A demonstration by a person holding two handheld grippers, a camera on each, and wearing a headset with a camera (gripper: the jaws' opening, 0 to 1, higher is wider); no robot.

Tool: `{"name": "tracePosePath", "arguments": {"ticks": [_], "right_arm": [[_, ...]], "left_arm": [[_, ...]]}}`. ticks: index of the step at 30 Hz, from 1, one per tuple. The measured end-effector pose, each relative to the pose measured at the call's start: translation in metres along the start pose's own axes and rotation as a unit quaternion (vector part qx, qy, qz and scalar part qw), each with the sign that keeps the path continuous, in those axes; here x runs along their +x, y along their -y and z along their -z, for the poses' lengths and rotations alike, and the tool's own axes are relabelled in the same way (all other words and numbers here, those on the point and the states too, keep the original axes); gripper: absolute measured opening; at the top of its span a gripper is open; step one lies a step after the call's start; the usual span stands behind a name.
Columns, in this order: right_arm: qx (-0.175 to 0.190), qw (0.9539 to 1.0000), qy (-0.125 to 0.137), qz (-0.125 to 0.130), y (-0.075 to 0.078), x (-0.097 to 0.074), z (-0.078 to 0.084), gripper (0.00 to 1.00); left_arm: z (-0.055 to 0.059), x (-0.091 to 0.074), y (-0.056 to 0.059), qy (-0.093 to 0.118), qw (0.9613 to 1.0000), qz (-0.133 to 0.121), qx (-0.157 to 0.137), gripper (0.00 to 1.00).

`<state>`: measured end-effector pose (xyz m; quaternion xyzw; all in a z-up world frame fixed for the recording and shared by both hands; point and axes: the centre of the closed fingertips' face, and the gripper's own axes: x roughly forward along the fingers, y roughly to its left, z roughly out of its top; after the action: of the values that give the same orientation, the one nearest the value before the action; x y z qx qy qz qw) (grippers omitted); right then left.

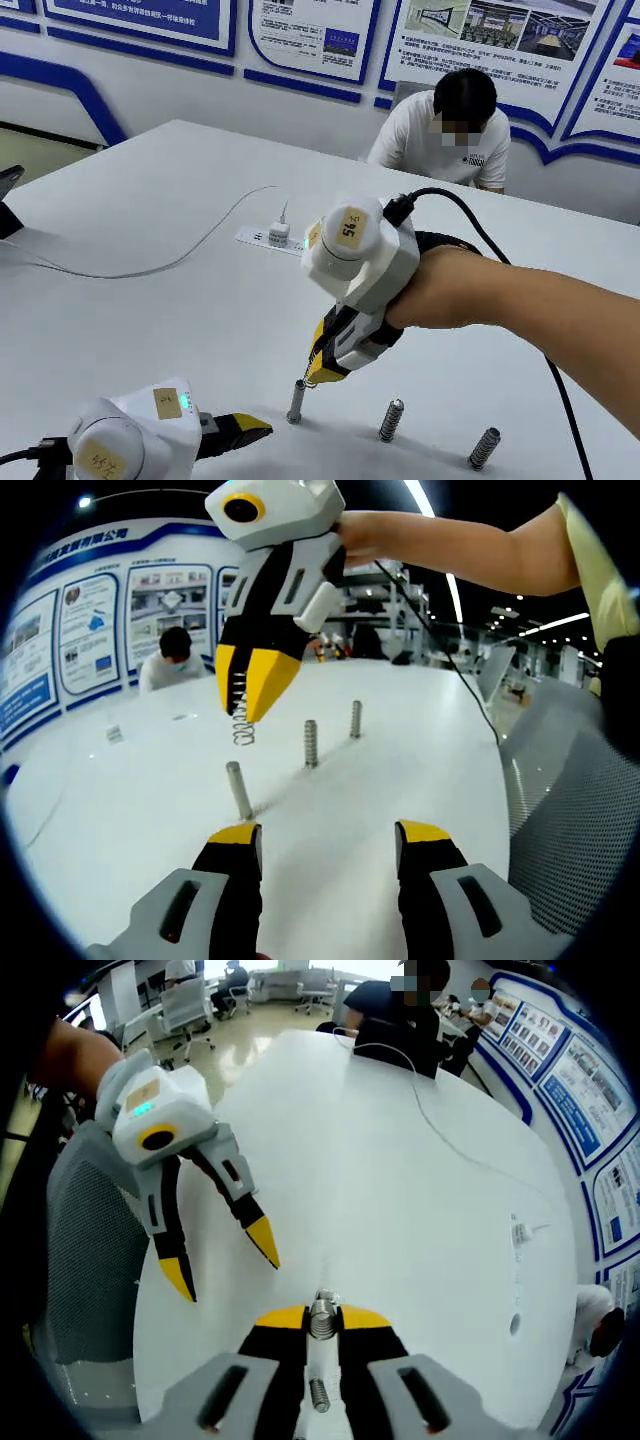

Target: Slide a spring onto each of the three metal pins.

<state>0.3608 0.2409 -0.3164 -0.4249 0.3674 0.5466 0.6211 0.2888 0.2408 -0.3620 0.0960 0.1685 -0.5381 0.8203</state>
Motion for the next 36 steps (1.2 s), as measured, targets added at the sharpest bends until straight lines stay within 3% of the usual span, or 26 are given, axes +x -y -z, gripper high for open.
{"name": "tracePosePath", "arguments": {"ticks": [9, 36], "right_arm": [[0.011, 0.9999, 0.004, -0.003, 0.006, 0.01, -0.002, 0.12], [0.003, 0.9987, -0.044, -0.024, 0.005, 0.043, 0.007, 0.12]], "left_arm": [[0.002, -0.002, -0.003, 0.0, 1.0, -0.006, -0.006, 0.58], [0.008, -0.004, -0.008, -0.001, 0.9999, -0.01, -0.014, 0.57]]}}
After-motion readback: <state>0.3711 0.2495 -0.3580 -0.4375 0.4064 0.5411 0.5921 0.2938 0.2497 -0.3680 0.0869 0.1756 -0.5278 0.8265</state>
